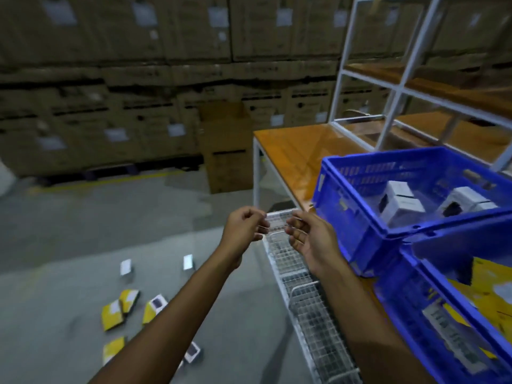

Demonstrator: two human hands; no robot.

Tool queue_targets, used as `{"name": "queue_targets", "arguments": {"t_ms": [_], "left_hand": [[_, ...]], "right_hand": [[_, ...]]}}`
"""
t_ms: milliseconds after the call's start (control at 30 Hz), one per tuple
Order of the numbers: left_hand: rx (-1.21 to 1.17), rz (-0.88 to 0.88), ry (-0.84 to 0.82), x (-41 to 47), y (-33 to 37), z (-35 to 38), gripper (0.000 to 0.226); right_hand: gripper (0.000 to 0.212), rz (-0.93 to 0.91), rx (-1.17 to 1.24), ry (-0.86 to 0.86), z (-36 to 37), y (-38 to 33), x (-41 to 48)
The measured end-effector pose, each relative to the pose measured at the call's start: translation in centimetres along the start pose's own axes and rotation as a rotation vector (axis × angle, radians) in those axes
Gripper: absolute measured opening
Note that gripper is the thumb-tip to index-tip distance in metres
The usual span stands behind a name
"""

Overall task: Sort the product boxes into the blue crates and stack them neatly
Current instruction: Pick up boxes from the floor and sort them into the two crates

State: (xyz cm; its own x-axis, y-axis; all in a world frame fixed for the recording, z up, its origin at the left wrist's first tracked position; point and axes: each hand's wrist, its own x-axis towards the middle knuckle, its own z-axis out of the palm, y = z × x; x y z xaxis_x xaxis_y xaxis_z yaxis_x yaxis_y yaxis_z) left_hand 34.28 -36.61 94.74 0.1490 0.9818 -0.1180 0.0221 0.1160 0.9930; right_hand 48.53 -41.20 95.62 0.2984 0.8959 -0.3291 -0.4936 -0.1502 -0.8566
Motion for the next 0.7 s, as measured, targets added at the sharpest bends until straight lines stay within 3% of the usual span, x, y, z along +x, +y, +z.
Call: {"name": "queue_targets", "arguments": {"t_ms": [367,700], "left_hand": [[-0.072,-0.071,0.341,-6.1,-3.2,-18.3,0.011],[-0.118,-0.090,0.533,-12.3,-5.9,-39.1,0.012]], "right_hand": [[0.013,0.168,-0.141,-0.195,13.4,10.4,-3.7],[0.015,0.266,-0.230,-0.282,28.3,21.9,-8.9]]}}
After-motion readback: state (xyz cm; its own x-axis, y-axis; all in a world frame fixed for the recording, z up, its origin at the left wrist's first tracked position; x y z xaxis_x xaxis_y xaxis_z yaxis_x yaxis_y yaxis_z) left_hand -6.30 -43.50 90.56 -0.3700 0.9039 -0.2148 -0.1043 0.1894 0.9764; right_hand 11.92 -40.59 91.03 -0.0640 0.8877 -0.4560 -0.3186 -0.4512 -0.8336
